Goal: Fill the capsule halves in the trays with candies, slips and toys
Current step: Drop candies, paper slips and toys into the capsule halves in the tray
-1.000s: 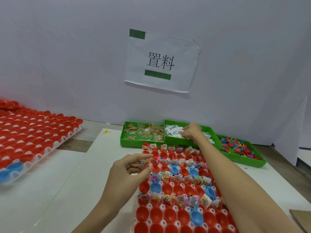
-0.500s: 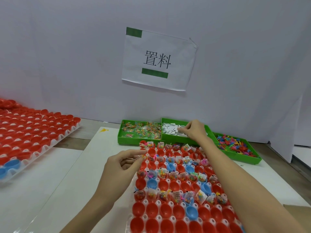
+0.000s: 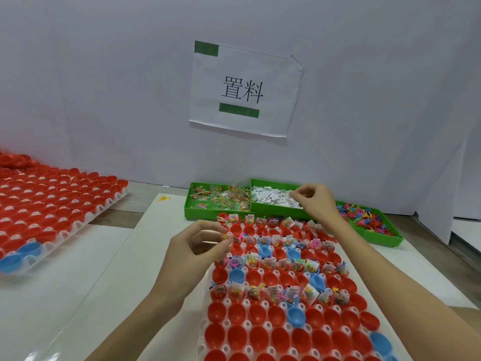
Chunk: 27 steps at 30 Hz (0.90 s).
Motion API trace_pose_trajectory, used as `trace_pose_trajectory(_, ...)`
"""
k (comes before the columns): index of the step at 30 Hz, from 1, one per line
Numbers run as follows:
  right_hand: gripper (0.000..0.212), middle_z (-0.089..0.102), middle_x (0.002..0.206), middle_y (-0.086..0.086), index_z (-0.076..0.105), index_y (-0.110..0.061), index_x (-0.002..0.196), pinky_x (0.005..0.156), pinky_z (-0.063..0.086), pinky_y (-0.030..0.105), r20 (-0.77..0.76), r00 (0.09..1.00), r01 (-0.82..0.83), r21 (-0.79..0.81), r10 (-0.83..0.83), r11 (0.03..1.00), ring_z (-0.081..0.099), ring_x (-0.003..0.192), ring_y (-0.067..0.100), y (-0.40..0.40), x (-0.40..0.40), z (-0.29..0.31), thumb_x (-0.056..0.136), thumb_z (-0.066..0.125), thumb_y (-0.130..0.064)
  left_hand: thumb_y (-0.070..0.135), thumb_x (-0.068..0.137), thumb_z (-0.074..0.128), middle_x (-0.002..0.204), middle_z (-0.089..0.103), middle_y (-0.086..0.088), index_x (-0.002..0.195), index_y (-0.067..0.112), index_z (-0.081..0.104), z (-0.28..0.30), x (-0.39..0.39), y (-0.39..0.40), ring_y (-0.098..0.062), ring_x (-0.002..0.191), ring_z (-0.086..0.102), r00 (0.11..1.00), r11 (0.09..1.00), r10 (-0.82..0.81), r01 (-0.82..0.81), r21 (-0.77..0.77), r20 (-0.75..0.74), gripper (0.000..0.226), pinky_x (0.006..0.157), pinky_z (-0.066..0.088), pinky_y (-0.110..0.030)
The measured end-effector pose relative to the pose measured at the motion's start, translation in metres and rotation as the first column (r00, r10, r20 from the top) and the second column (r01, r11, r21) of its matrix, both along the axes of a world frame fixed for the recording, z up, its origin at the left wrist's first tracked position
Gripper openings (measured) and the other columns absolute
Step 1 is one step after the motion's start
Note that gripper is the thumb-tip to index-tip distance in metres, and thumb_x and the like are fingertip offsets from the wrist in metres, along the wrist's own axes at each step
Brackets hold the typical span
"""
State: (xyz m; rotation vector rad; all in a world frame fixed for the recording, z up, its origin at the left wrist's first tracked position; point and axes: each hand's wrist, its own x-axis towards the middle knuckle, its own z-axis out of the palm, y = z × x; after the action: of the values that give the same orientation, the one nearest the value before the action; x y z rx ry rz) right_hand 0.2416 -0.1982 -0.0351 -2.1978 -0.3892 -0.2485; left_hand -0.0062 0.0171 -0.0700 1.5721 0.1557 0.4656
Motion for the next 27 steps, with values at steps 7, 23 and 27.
trace_pose_trajectory(7,0.012,0.078,0.089,0.009,0.076,-0.01,0.102,0.073,0.059,0.022,-0.198,0.903,-0.283,0.395,0.382,0.874,0.075,0.083,0.02,-0.017,-0.121,0.002,0.091,0.073,-0.013,0.027,0.077,0.087,0.089,0.075,-0.004,0.088,0.022,0.072,0.003,-0.004,-0.009,-0.018,0.084,0.073,0.989,0.989,-0.146,0.145,0.043,0.036,0.019,0.077,0.058,-0.021)
trace_pose_trajectory(23,0.011,0.078,0.091,0.003,0.08,-0.024,0.101,0.076,0.063,0.031,-0.172,0.834,-0.454,0.328,0.525,0.828,0.075,0.082,0.018,-0.012,-0.2,-0.008,0.097,0.069,-0.022,0.026,0.073,0.089,0.082,0.075,-0.008,0.099,0.024,0.077,0.004,-0.013,-0.028,-0.02,0.078,0.074,0.978,0.97,-0.205,0.2,0.136,0.027,0.029,0.075,0.06,-0.024)
trace_pose_trajectory(27,0.011,0.077,0.095,-0.001,0.077,-0.025,0.104,0.081,0.061,0.03,-0.153,0.838,-0.474,0.272,0.524,0.838,0.075,0.087,0.016,-0.013,-0.199,-0.011,0.094,0.074,-0.028,0.028,0.067,0.089,0.087,0.078,-0.004,0.096,0.027,0.081,0.005,-0.013,-0.031,-0.016,0.083,0.077,0.984,0.977,-0.178,0.173,0.123,0.028,0.029,0.074,0.06,-0.019)
